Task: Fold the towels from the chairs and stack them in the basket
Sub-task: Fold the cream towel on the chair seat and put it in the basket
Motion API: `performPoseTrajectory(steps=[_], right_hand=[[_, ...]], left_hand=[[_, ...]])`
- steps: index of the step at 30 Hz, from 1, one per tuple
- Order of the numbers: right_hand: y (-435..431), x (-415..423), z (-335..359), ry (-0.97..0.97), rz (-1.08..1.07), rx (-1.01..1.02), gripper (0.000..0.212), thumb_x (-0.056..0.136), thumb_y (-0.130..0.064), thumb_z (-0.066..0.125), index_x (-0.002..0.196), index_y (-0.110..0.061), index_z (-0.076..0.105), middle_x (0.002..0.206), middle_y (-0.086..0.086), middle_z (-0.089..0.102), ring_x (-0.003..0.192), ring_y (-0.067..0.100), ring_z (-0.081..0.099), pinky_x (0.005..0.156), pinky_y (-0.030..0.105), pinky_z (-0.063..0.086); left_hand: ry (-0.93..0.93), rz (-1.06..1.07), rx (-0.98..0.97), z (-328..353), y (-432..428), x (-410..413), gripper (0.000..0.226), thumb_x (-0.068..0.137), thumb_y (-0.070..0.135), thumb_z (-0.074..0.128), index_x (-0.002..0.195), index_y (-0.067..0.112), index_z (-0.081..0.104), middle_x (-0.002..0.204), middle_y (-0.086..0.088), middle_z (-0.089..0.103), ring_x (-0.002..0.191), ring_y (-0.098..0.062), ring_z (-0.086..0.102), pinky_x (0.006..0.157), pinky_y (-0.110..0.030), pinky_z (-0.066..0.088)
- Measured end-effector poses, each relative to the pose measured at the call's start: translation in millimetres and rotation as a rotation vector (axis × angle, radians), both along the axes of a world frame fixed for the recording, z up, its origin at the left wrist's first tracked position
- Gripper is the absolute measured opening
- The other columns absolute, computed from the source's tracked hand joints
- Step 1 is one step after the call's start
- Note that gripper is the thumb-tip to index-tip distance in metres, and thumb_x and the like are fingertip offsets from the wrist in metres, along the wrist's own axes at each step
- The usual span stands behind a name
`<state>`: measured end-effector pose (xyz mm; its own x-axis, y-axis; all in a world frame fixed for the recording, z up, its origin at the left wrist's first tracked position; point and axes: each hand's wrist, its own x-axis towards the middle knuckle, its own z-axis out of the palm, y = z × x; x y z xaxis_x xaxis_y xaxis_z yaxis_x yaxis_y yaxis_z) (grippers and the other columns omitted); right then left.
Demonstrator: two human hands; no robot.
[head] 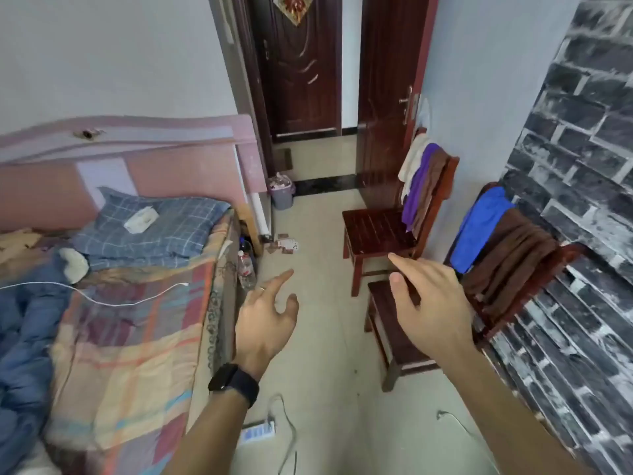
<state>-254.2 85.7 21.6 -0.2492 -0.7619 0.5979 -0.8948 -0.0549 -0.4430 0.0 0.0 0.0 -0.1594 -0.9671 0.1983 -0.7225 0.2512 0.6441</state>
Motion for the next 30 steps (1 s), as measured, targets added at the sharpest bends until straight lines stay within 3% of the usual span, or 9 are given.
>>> performPoseTrajectory(steps=[6, 11, 17, 22, 26, 30], right_hand=[[-51, -11, -59, -0.026, 0.001, 0.226, 0.04, 0.1, -0.043, 0.045, 0.131, -0.027, 0.065, 0.121, -0.009, 0.068, 0.114, 0.021, 0.06, 0.091, 0.038, 0.05], [-132, -28, -87, -0.046, -0.013, 0.357, 0.043, 0.099, -0.049, 0.042, 0.133, -0.032, 0.061, 0.124, -0.01, 0.065, 0.118, 0.02, 0.056, 0.091, 0.045, 0.051], [-257, -61, -89, -0.075, -0.089, 0.403, 0.043, 0.099, -0.049, 0.041, 0.131, -0.032, 0.064, 0.127, -0.013, 0.065, 0.122, 0.015, 0.054, 0.103, 0.041, 0.045], [-342, -102, -83, -0.11, -0.187, 0.274, 0.036, 0.098, -0.036, 0.05, 0.12, -0.018, 0.072, 0.113, -0.004, 0.073, 0.101, 0.019, 0.067, 0.099, 0.035, 0.047], [-392, -123, -80, -0.167, -0.345, 0.328, 0.037, 0.096, -0.035, 0.05, 0.121, -0.019, 0.072, 0.115, -0.004, 0.073, 0.11, 0.016, 0.061, 0.102, 0.03, 0.038], [-446, -154, -92, -0.234, -0.43, 0.372, 0.043, 0.098, -0.042, 0.042, 0.125, -0.024, 0.069, 0.118, -0.008, 0.071, 0.116, 0.019, 0.058, 0.103, 0.03, 0.038]], left_hand=[[-0.03, 0.007, 0.212, -52, -35, -8, 0.048, 0.093, 0.029, 0.059, 0.139, 0.042, 0.051, 0.132, 0.001, 0.062, 0.123, -0.022, 0.052, 0.098, -0.034, 0.047], [-0.037, -0.032, 0.223, -66, -129, -29, 0.047, 0.095, 0.03, 0.057, 0.139, 0.043, 0.048, 0.137, 0.003, 0.058, 0.132, -0.02, 0.045, 0.103, -0.033, 0.043], [-0.043, -0.164, 0.217, -71, -277, -63, 0.048, 0.094, 0.036, 0.056, 0.141, 0.043, 0.048, 0.146, 0.013, 0.05, 0.135, -0.014, 0.045, 0.113, -0.034, 0.037], [-0.106, -0.249, 0.199, -61, -386, -100, 0.048, 0.093, 0.036, 0.055, 0.14, 0.04, 0.05, 0.144, 0.011, 0.054, 0.133, -0.015, 0.046, 0.113, -0.034, 0.037], [-0.171, -0.353, 0.185, -60, -464, -138, 0.048, 0.094, 0.032, 0.057, 0.141, 0.039, 0.05, 0.142, 0.012, 0.055, 0.13, -0.015, 0.046, 0.109, -0.027, 0.033], [-0.214, -0.477, 0.197, -70, -542, -192, 0.046, 0.094, 0.033, 0.057, 0.139, 0.038, 0.052, 0.139, 0.01, 0.058, 0.126, -0.017, 0.05, 0.107, -0.033, 0.039]])
